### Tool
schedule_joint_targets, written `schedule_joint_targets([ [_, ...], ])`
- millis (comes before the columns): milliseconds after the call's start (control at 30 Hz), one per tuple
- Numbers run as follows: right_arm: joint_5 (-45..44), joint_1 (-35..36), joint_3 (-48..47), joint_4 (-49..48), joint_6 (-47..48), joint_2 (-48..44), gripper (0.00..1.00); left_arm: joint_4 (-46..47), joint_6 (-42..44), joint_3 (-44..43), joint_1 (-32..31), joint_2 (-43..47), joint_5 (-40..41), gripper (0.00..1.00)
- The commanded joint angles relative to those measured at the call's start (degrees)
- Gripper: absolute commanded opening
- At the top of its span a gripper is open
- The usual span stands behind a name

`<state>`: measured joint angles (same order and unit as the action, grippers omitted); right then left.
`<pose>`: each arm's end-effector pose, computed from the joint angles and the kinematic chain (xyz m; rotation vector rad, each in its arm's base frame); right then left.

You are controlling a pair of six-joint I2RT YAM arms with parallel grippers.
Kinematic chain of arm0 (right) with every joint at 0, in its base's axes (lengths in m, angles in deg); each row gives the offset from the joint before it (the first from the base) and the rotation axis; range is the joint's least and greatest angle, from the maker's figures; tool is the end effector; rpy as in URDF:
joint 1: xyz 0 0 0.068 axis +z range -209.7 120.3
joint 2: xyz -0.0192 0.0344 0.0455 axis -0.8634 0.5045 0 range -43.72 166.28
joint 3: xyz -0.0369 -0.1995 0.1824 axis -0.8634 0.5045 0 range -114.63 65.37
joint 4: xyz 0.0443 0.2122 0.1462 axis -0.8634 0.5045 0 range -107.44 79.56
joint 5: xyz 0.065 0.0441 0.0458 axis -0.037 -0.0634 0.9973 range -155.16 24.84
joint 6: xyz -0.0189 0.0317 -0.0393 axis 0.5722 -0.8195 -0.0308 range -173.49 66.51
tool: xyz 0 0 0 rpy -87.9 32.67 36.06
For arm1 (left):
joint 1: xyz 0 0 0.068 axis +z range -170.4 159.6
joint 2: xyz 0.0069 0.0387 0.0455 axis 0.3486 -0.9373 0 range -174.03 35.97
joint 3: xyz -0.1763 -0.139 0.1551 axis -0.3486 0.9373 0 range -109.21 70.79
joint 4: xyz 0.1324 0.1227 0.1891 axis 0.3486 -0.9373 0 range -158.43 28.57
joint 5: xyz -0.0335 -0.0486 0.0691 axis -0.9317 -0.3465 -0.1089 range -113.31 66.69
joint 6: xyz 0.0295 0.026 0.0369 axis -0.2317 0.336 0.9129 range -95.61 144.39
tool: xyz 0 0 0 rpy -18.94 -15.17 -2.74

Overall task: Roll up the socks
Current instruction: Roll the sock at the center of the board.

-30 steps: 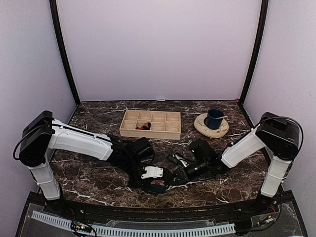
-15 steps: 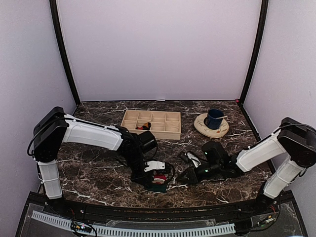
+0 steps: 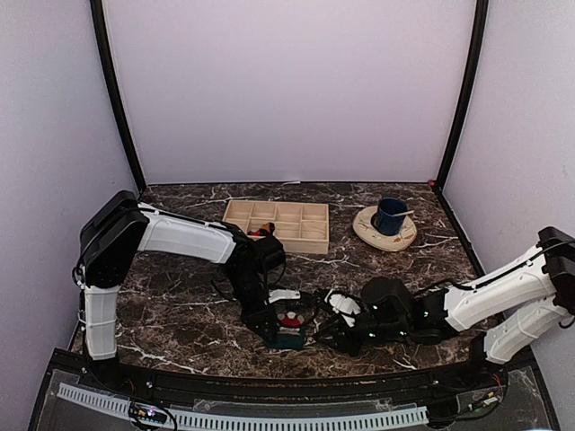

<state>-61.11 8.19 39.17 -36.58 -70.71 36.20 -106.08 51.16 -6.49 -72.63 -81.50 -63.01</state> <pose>0.0944 0.2393 0.1493 -1.0336 2.0821 0.8861 0.2128 -0.3117 0.1346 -1.8749 -2.2008 1.0466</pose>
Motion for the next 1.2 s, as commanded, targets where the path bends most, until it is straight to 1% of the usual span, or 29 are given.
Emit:
schedule_joint_targets([
  [0,-8.18,3.94,-2.22,2.29,6.68,0.18,0.3,-4.97,0.37,-2.31,0.77,-1.71,-5.09,0.07],
  [200,-10.84,7.89,-7.75,5.67,13.51,5.18,0.33,-6.62,0.75,-4.16,1.46,-3.26,-6.43,0.07],
  [300,-11.27,8.58,-10.37,7.21,16.49,7.78,0.36,-6.84,0.92,-4.45,1.68,-3.61,-6.4,0.07],
  [400,-11.24,8.83,-12.44,8.28,18.4,9.99,0.36,-6.86,1.0,-4.38,2.01,-3.88,-6.52,0.07],
  [600,-10.91,8.99,-15.47,9.82,21.2,14.0,0.37,-7.03,1.2,-4.69,2.35,-4.3,-7.32,0.07],
  [867,-11.12,9.05,-17.0,10.19,22.98,16.42,0.38,-7.3,1.45,-5.12,2.48,-5.0,-8.0,0.07],
  [967,-11.47,8.98,-17.5,10.36,23.42,17.37,0.35,-7.39,1.54,-5.13,2.48,-5.13,-8.29,0.07],
  [1100,-11.85,8.98,-18.07,11.06,23.76,18.64,0.26,-7.39,1.72,-5.08,2.53,-5.17,-8.59,0.07],
  [1167,-12.02,8.93,-18.0,11.13,23.68,19.23,0.23,-7.47,1.73,-5.12,2.57,-5.15,-8.48,0.07],
])
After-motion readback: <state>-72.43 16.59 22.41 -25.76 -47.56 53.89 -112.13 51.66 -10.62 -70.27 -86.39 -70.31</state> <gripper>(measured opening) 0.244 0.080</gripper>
